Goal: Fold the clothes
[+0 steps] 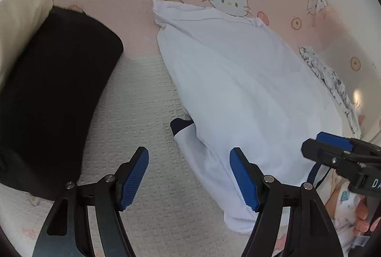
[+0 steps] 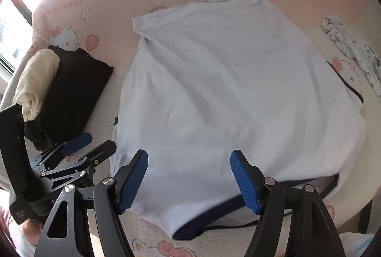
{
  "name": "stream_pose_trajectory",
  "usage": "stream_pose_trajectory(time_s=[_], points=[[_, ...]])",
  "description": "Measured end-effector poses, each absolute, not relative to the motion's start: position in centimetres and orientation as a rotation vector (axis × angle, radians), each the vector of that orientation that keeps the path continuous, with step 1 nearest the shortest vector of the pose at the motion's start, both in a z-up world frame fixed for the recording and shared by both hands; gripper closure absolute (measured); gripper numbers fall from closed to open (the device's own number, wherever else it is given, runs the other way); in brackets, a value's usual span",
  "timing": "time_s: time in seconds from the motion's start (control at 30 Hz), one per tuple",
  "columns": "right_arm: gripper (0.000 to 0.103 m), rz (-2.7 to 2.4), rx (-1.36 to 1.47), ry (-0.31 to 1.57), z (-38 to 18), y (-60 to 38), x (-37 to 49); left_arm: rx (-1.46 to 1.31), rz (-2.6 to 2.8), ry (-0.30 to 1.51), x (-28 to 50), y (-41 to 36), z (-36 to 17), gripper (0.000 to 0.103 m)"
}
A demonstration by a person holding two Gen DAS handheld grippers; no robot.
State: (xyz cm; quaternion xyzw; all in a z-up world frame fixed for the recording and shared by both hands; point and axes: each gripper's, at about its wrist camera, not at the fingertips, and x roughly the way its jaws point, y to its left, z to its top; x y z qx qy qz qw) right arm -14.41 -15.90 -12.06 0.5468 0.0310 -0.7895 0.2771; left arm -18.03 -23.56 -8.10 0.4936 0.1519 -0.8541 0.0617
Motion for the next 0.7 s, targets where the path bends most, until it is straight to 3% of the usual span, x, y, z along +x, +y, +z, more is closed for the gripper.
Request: stream_pose_trajectory(time_s=[0.13, 0.33, 0.6, 0.7], points=[[0.032, -2.094, 1.459, 0.214, -12.4, -17.6, -14.6, 1.505, -2.550, 0.643, -18.3, -24.8, -9.5, 0.034], [0.032, -2.031, 1.492, 0.289, -13.9, -19.4, -15.0, 1.407, -2.460, 1.148, -17.1, -27.4, -11.1, 0.034], [0.032, -2.015, 1.493, 0.213, -16.0, -20.2, -15.2, 1.398, -2.462, 1.228, -16.8, -26.9, -11.5, 0.036], [0.032, -2.018, 1.475, 0.223, -16.7, -20.6, -15.2, 1.419, -2.459, 1.250, -16.7, -26.6, -11.8, 0.051]])
